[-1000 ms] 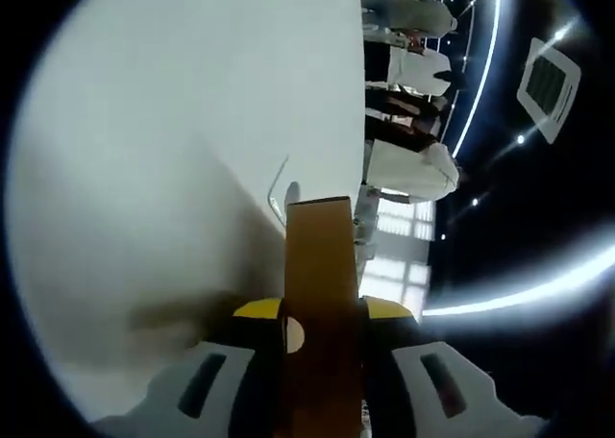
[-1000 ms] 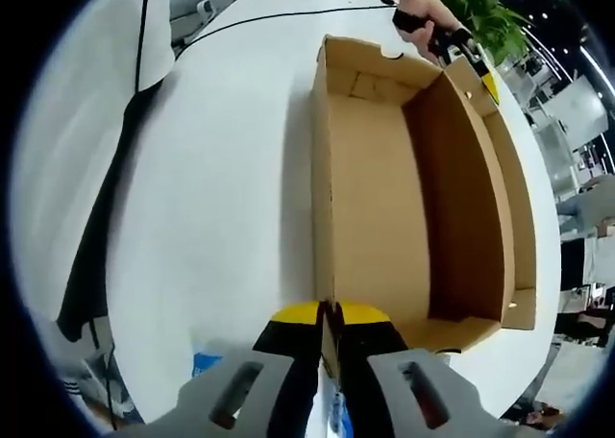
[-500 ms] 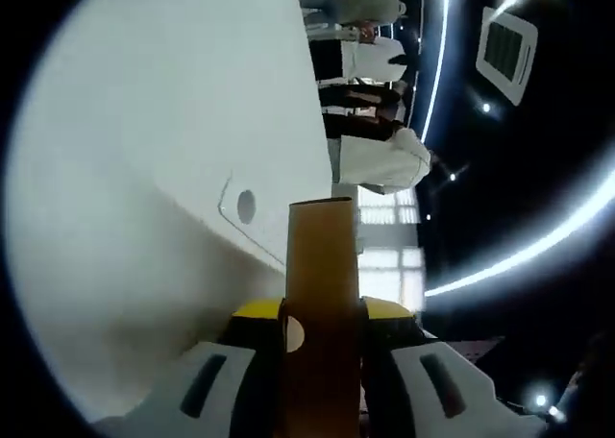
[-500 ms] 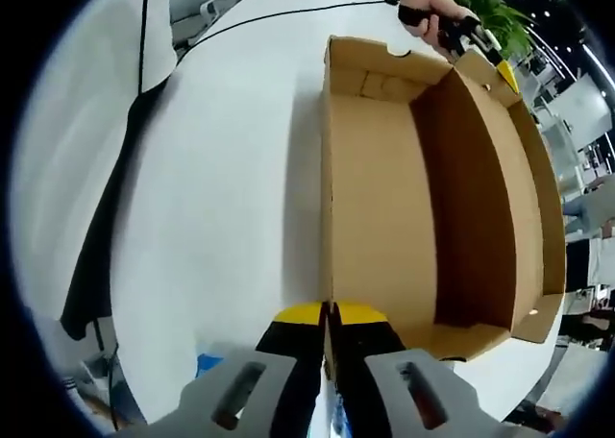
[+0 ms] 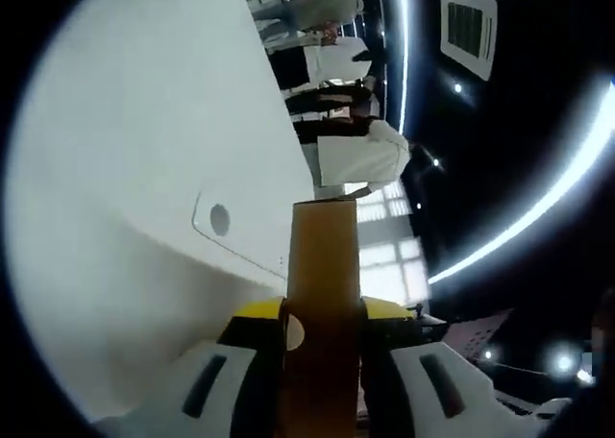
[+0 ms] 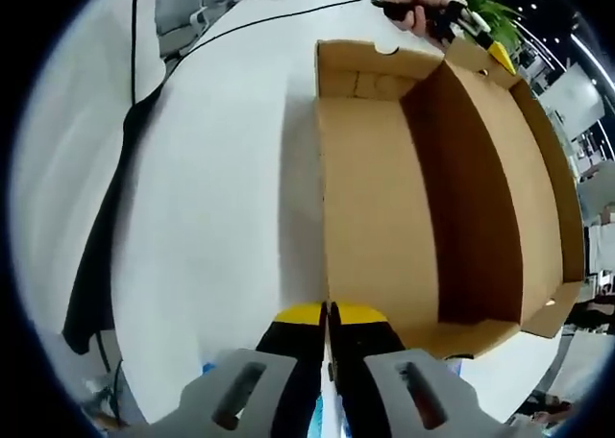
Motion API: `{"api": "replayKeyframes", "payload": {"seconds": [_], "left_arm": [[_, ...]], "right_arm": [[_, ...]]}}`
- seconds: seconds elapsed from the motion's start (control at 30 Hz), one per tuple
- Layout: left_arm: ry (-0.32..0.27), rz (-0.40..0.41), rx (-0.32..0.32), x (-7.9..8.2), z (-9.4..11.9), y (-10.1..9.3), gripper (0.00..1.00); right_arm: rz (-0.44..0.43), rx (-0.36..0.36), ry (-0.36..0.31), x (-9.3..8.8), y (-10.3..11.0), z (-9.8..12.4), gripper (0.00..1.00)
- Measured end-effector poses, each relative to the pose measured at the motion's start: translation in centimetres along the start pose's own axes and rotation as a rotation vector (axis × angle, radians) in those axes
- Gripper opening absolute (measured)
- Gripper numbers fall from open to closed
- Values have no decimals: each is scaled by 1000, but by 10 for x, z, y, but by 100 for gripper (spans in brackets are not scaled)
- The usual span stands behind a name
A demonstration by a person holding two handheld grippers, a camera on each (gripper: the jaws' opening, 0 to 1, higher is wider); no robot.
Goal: Operate the shoe box by opening the lid, removing the specified soft item, and placing it in the target area until the item is outside and the box remains undamaged.
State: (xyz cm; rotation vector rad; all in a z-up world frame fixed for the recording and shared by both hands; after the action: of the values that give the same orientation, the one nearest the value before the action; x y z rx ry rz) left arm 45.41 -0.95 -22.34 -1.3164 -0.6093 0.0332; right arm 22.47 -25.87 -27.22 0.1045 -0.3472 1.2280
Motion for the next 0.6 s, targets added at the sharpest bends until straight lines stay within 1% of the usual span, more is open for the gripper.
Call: {"api": "replayKeyframes", "payload": {"seconds": [0.03,0.07,0.13,0.23,0.27,0.3,0.37,0.4,0.5,0.6], "left_arm": [[-1,-20,12,1,1,0,28],[-3,-58,25,2,2,1,28],[-6,-87,39,3,2,-1,28],[-12,-122,18,4,2,-7,28],[-20,-152,1,4,2,-12,28],[-22,-157,0,4,2,-13,28],[-39,-199,-9,3,2,-19,28],[-42,-215,-13,3,3,-22,27],[-42,-223,-16,1,5,-25,28],[-38,-238,-3,0,8,-24,27]], "right_arm": [[-11,-2,-1,0,0,0,0],[-34,-5,-2,0,0,0,0],[-32,-6,-1,0,0,0,0],[-28,-3,6,1,0,0,0],[-44,0,5,1,0,0,0],[-57,2,3,0,0,0,0],[-83,7,-1,0,-1,0,0],[-79,7,-6,0,0,0,0],[-86,11,-12,0,1,0,0],[-91,11,-11,0,1,0,0]]}}
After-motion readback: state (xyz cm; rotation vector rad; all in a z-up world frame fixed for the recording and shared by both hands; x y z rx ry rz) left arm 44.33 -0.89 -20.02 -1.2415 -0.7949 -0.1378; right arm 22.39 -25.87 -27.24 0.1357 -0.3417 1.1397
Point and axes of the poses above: the point that each gripper's makers call its tool centre point, and the gripper's own axes: z roughly backward along the fingers, y roughly to its left, x roughly out of its top, the point moved 5 cm from there along z, roughly backward along the fingers, and after that the axes turned 14 degrees about -z, right-handed, at the moved point
